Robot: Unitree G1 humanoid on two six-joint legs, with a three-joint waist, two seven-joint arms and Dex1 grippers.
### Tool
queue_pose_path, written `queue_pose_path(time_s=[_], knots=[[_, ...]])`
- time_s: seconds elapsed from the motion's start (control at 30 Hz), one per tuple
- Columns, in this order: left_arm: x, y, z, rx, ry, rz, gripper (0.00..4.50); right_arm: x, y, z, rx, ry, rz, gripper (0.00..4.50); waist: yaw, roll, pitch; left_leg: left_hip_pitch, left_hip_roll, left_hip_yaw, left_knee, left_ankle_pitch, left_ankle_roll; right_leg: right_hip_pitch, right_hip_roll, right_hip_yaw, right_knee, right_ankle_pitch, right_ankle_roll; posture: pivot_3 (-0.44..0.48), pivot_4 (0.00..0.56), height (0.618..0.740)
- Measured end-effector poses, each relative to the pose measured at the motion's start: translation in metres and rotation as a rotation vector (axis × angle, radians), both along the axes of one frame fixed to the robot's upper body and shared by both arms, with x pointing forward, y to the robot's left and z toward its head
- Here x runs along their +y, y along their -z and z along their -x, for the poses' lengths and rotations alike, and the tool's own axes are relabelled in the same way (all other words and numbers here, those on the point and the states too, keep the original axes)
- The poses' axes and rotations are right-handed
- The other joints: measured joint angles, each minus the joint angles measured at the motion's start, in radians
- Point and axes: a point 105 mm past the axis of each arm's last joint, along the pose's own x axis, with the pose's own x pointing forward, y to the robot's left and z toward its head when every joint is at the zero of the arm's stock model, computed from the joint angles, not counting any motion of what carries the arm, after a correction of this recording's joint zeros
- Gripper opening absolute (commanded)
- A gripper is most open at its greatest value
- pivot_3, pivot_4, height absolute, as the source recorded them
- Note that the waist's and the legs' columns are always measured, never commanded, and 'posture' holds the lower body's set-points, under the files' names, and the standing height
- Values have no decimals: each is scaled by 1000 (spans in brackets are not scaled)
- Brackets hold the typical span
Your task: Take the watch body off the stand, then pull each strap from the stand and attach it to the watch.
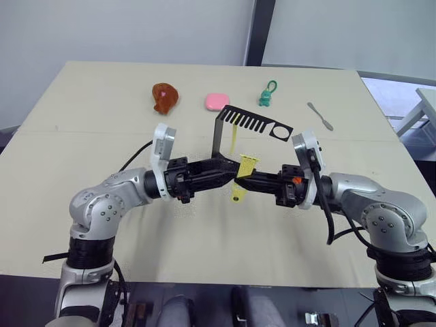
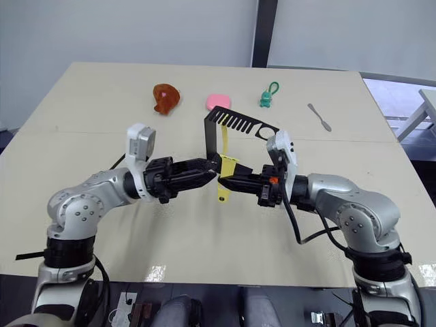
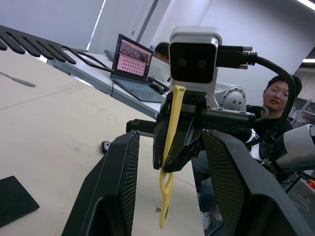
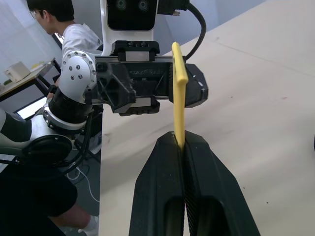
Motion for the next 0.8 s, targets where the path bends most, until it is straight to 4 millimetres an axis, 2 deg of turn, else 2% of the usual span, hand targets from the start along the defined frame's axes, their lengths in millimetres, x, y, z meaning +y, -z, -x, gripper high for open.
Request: queue_pose_path(time_s=[0.2,0.77,0.8], knots=[[-4,5,-8,-2,-31,-10,2078,3,2,-2,12,-6,3,0,-1,0,0,0,0,0,0,0,0,0,0,0,0,0,0,0,150,740],[-10,5,-4,44,-5,11,2078,3,-2,-4,6,-5,0,0,0,0,0,0,0,0,0,0,0,0,0,0,0,0,0,0,150,740],[-11,5,-3,43,-1,14,1807,3,-1,-4,7,-5,0,0,0,0,0,0,0,0,0,0,0,0,0,0,0,0,0,0,150,740]])
